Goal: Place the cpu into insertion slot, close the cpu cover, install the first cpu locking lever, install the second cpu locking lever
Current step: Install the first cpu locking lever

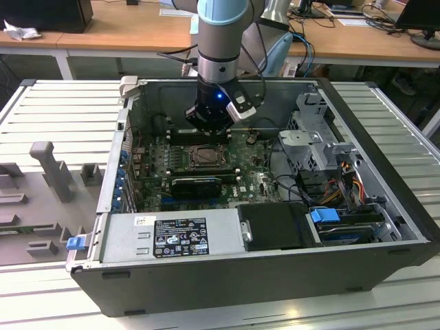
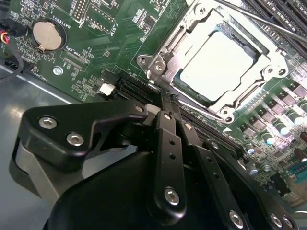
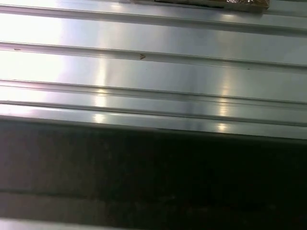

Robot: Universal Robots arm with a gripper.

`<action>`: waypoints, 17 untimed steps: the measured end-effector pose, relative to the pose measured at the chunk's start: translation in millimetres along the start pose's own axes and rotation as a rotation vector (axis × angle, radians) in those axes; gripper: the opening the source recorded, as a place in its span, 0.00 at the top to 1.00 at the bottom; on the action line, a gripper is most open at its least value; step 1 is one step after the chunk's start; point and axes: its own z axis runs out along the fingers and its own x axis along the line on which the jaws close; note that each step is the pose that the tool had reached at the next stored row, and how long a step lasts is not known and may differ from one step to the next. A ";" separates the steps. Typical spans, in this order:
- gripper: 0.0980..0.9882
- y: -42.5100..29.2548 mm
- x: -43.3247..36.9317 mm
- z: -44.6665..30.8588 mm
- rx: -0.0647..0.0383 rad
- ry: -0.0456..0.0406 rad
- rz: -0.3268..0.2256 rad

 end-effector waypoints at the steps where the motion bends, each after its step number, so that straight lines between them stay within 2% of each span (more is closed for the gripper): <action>1: 0.99 -0.1 -0.1 1.1 0.001 0.0001 0.000; 13: 0.99 -0.3 -0.2 4.5 0.012 0.0010 0.000; 15: 0.99 -0.3 -0.3 4.6 0.000 0.0000 0.000; 17: 0.99 -0.2 -0.3 3.9 -0.001 -0.0003 0.000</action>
